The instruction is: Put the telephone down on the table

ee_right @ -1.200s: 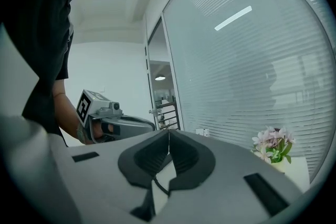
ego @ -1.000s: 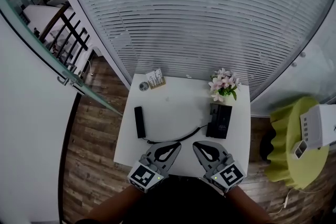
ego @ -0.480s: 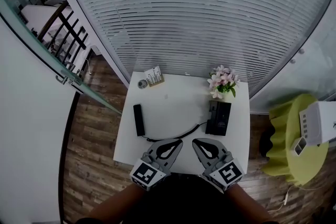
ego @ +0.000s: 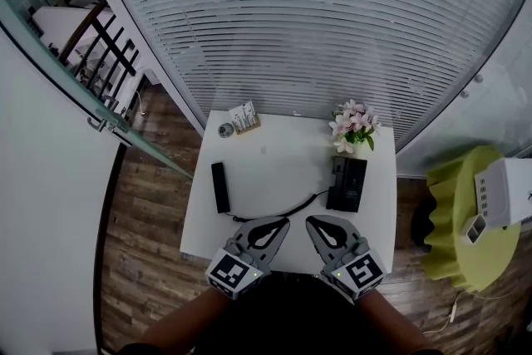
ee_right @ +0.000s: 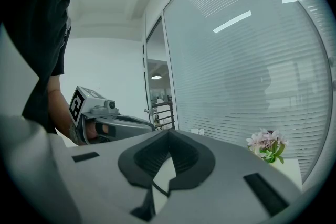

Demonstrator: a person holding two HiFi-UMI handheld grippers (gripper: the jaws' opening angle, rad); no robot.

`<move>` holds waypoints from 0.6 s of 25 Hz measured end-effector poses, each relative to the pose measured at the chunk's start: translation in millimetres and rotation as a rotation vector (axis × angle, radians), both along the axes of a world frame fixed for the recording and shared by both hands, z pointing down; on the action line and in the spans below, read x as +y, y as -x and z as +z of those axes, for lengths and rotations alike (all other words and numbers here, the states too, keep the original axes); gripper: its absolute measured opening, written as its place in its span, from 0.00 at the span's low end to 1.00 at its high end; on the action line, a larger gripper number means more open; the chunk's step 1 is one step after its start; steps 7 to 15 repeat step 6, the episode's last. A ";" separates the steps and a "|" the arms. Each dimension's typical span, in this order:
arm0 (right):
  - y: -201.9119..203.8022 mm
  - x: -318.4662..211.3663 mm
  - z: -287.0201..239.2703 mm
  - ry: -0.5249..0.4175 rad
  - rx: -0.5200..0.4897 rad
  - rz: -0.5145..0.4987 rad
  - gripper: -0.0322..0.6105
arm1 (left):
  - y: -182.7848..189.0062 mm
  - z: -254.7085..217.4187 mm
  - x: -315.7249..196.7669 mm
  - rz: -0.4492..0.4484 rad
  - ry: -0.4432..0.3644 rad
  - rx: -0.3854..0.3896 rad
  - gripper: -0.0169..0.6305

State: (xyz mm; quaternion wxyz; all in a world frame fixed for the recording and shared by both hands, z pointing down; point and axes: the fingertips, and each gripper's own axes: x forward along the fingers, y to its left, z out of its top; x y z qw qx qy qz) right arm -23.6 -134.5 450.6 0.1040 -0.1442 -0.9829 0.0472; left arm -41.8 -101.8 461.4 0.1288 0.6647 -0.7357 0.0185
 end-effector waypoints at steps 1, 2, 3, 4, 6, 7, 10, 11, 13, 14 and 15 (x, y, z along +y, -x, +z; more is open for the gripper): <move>0.2 -0.7 -0.3 0.000 0.000 0.001 0.09 | 0.4 0.0 -0.3 0.000 0.001 0.001 0.04; 0.5 -1.2 -0.4 0.000 0.000 0.001 0.09 | 0.8 -0.1 -0.7 0.000 0.002 0.001 0.04; 0.6 -1.7 0.0 0.000 -0.001 0.001 0.09 | 1.0 0.0 -1.1 0.000 0.002 0.002 0.04; 0.6 -2.0 0.6 0.000 -0.001 0.001 0.09 | 1.2 0.3 -1.4 -0.001 0.002 0.003 0.04; 0.5 -2.6 1.8 -0.001 0.000 0.001 0.09 | 1.4 0.9 -2.1 -0.001 0.002 0.004 0.04; 0.5 -2.6 1.8 -0.001 0.000 0.001 0.09 | 1.4 0.9 -2.1 -0.001 0.002 0.004 0.04; 0.5 -2.6 1.8 -0.001 0.000 0.001 0.09 | 1.4 0.9 -2.1 -0.001 0.002 0.004 0.04; 0.5 -2.6 1.8 -0.001 0.000 0.001 0.09 | 1.4 0.9 -2.1 -0.001 0.002 0.004 0.04; 0.5 -2.6 1.8 -0.001 0.000 0.001 0.09 | 1.4 0.9 -2.1 -0.001 0.002 0.004 0.04; 0.5 -2.6 1.8 -0.001 0.000 0.001 0.09 | 1.4 0.9 -2.1 -0.001 0.002 0.004 0.04; 0.5 -2.6 1.8 -0.001 0.000 0.001 0.09 | 1.4 0.9 -2.1 -0.001 0.002 0.004 0.04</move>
